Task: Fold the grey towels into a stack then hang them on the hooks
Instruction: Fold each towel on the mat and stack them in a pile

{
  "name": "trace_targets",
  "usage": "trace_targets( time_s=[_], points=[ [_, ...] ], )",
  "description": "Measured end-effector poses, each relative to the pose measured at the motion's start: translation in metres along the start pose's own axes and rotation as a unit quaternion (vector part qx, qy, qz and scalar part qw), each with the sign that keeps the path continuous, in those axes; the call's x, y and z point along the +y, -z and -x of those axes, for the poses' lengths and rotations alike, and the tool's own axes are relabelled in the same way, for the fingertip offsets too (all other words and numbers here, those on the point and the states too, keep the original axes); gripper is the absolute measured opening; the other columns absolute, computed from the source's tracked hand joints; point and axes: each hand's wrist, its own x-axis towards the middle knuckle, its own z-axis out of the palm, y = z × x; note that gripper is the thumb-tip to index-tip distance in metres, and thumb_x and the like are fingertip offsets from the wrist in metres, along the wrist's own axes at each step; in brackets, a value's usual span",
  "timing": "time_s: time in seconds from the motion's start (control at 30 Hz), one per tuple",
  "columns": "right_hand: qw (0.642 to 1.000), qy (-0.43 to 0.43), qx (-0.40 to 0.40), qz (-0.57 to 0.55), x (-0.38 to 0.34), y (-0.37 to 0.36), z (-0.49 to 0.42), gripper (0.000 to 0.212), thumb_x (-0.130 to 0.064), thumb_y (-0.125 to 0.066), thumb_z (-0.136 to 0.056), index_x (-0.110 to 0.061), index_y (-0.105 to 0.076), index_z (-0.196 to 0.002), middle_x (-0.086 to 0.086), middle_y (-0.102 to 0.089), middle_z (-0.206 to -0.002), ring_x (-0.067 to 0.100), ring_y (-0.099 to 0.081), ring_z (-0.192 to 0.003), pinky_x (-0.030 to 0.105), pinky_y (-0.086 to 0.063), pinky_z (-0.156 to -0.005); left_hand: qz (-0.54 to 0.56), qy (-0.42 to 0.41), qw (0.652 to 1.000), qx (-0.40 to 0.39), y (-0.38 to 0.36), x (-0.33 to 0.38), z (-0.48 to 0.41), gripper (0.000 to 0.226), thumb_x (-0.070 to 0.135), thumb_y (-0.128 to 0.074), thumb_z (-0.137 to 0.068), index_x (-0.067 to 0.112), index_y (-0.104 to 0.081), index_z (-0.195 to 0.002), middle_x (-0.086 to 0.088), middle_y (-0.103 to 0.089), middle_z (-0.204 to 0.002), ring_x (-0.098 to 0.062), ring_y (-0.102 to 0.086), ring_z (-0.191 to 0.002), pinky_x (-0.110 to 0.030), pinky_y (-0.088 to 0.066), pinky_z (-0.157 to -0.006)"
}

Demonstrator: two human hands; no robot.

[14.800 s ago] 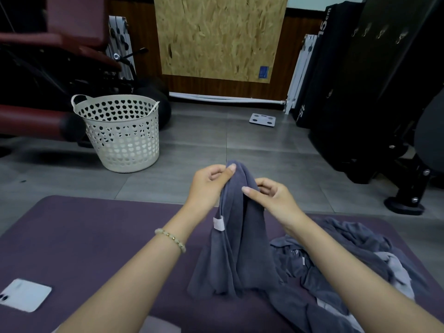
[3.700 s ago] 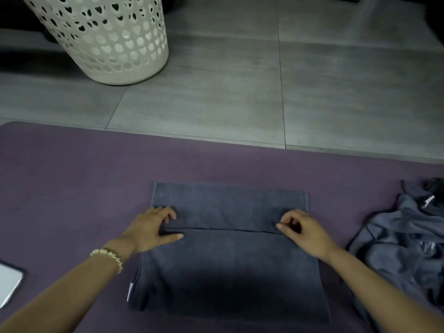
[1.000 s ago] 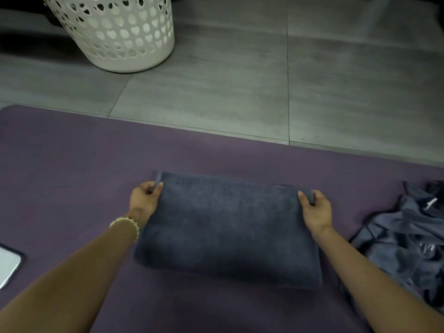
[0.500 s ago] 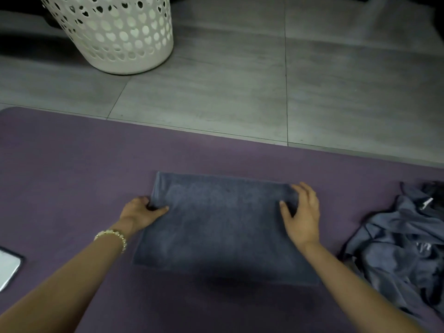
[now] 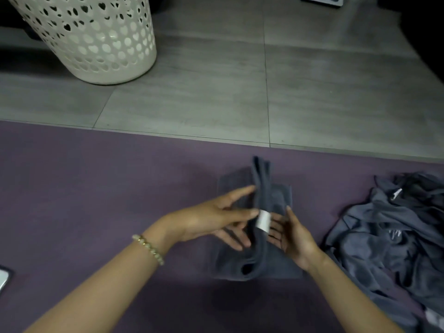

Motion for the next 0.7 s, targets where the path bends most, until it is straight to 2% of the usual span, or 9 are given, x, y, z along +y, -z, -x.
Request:
trace_targets(
  time_s=[0.07, 0.1, 0.17, 0.2, 0.27, 0.33, 0.5, 0.63, 0.7],
  points=[
    [0.999, -0.031, 0.021, -0.017, -0.004, 0.013, -0.002, 0.068, -0.060, -0.028, -0.094, -0.006, -0.061, -0.119, 0.014, -0.067, -0.115, 0.030, -0.063, -0.102, 0.038, -0.053, -0.082, -0.042, -0.069, 0.991, 0.108, -0.004, -0.015, -0.023, 0.037, 0.022, -0.050, -0.097, 0.029, -0.044, -0.134, -0.001, -0.055, -0.082, -0.016, -0.064, -0.084, -0.032, -0.056, -0.073],
    [0.999, -0.030, 0.030, -0.014, -0.005, 0.015, 0.000, 0.066, -0.061, -0.029, -0.094, -0.009, -0.064, -0.114, 0.012, -0.069, -0.111, 0.029, -0.063, -0.103, 0.039, -0.052, -0.082, -0.135, -0.089, 0.970, 0.179, -0.001, -0.029, -0.035, 0.038, 0.026, -0.047, -0.099, 0.025, -0.043, -0.136, 0.000, -0.058, -0.096, -0.015, -0.060, -0.098, -0.035, -0.051, -0.088],
    [0.997, 0.013, 0.063, 0.034, 0.000, 0.012, 0.000, 0.052, -0.054, -0.041, -0.094, -0.011, -0.067, -0.104, 0.006, -0.073, -0.100, 0.024, -0.067, -0.098, 0.036, -0.052, -0.081, -0.378, -0.076, 0.891, 0.237, 0.001, -0.061, -0.054, 0.060, 0.051, -0.029, -0.097, 0.023, -0.024, -0.149, -0.001, -0.040, -0.143, -0.016, -0.030, -0.137, -0.030, -0.021, -0.116],
    [0.991, 0.055, 0.093, 0.084, 0.004, 0.009, -0.002, 0.042, -0.047, -0.049, -0.094, -0.010, -0.067, -0.102, 0.005, -0.073, -0.096, 0.023, -0.067, -0.096, 0.035, -0.052, -0.082, -0.465, -0.066, 0.852, 0.232, -0.001, -0.074, -0.061, 0.073, 0.062, -0.012, -0.089, 0.024, -0.009, -0.152, 0.001, -0.019, -0.157, -0.014, -0.009, -0.146, -0.028, -0.006, -0.119],
    [0.946, 0.170, 0.168, 0.217, 0.014, 0.002, -0.007, 0.032, -0.032, -0.055, -0.094, -0.005, -0.062, -0.108, 0.005, -0.069, -0.097, 0.024, -0.066, -0.099, 0.035, -0.052, -0.086, -0.559, -0.056, 0.800, 0.211, -0.007, -0.099, -0.073, 0.082, 0.069, 0.020, -0.074, 0.029, 0.017, -0.146, 0.008, 0.012, -0.158, -0.014, 0.016, -0.146, -0.030, 0.010, -0.117],
    [0.883, 0.271, 0.208, 0.321, 0.021, -0.002, -0.008, 0.033, -0.033, -0.051, -0.095, -0.005, -0.058, -0.113, 0.004, -0.068, -0.094, 0.021, -0.066, -0.090, 0.037, -0.053, -0.083, -0.598, -0.047, 0.772, 0.213, -0.014, -0.116, -0.083, 0.084, 0.066, 0.040, -0.064, 0.030, 0.030, -0.139, 0.009, 0.026, -0.153, -0.015, 0.025, -0.143, -0.033, 0.013, -0.118],
    [0.810, 0.362, 0.256, 0.385, 0.011, 0.009, -0.013, 0.030, -0.040, -0.048, -0.095, -0.012, -0.055, -0.094, -0.001, -0.061, -0.067, 0.019, -0.059, -0.060, 0.037, -0.050, -0.057, -0.598, -0.032, 0.761, 0.249, -0.021, -0.130, -0.099, 0.073, 0.062, 0.033, -0.076, 0.031, 0.031, -0.141, 0.007, 0.029, -0.152, -0.014, 0.030, -0.140, -0.033, 0.021, -0.114],
    [0.805, 0.329, 0.269, 0.413, 0.008, 0.024, -0.028, 0.032, -0.043, -0.048, -0.094, -0.012, -0.052, -0.086, -0.003, -0.058, -0.065, 0.018, -0.056, -0.059, 0.034, -0.046, -0.055, -0.616, -0.029, 0.738, 0.273, -0.026, -0.136, -0.109, 0.063, 0.052, 0.000, -0.099, 0.022, -0.013, -0.152, -0.005, -0.017, -0.158, -0.021, -0.008, -0.144, -0.040, -0.004, -0.115],
    [0.796, 0.318, 0.280, 0.433, 0.013, 0.029, -0.032, 0.035, -0.045, -0.047, -0.094, -0.011, -0.053, -0.091, 0.003, -0.062, -0.069, 0.023, -0.059, -0.062, 0.037, -0.049, -0.056, -0.627, -0.036, 0.730, 0.270, -0.025, -0.138, -0.113, 0.062, 0.051, -0.004, -0.100, 0.021, -0.020, -0.151, -0.005, -0.023, -0.156, -0.022, -0.014, -0.143, -0.042, -0.009, -0.114]
  ],
)
